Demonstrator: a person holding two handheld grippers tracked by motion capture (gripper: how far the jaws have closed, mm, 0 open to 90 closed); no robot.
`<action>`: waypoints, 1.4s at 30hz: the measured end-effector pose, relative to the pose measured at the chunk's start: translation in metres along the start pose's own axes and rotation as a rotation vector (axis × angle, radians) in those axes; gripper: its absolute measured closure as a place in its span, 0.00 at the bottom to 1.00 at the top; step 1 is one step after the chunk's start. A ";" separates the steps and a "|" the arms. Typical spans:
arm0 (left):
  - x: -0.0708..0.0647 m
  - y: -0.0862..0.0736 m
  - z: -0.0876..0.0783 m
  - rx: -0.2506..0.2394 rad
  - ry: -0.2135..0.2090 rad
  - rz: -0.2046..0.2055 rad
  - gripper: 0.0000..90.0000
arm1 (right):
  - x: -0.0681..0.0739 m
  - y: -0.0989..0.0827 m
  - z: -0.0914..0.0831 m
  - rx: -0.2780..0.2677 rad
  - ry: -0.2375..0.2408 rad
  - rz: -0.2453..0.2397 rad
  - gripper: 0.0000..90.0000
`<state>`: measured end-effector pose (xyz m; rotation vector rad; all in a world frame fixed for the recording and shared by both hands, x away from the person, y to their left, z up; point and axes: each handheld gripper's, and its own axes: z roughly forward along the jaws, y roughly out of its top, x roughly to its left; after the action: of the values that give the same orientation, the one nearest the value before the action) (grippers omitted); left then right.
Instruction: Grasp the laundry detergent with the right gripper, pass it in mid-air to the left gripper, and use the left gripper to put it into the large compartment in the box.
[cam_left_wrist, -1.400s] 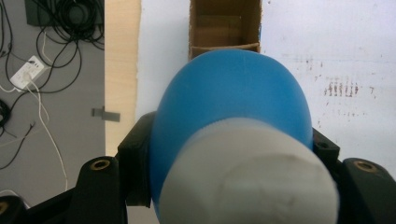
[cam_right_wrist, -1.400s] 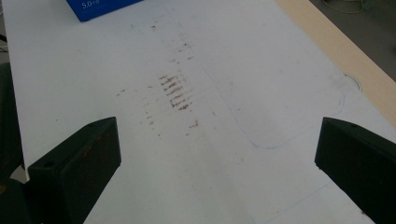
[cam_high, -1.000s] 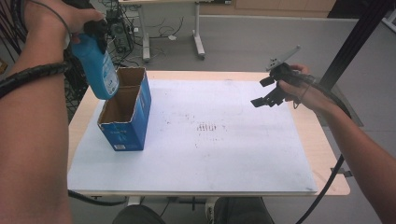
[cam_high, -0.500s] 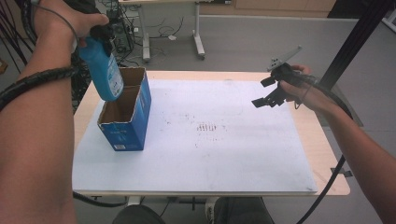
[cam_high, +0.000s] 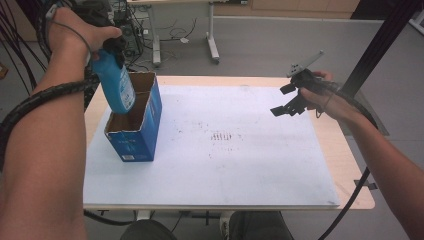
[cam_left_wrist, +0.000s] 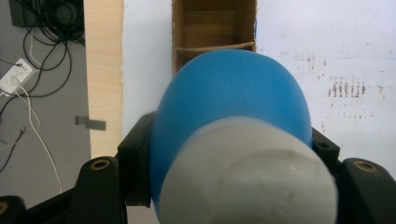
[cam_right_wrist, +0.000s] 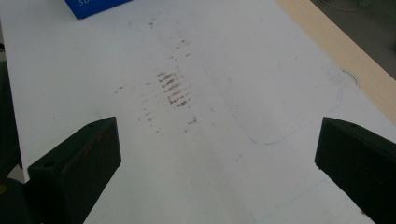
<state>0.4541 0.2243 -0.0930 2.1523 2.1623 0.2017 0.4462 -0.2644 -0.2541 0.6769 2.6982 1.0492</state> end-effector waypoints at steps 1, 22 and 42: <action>0.000 0.000 0.003 0.006 -0.001 0.001 0.41 | 0.000 0.000 0.000 -0.001 0.001 0.000 0.00; 0.003 -0.002 0.065 0.025 -0.011 -0.009 0.41 | -0.002 -0.007 0.009 0.004 0.004 0.015 0.00; 0.003 -0.009 0.126 0.043 -0.011 -0.004 0.41 | -0.002 -0.011 0.016 0.016 0.005 0.020 0.00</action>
<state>0.4639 0.2317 -0.2188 2.1658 2.1854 0.1442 0.4490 -0.2634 -0.2733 0.7059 2.7124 1.0372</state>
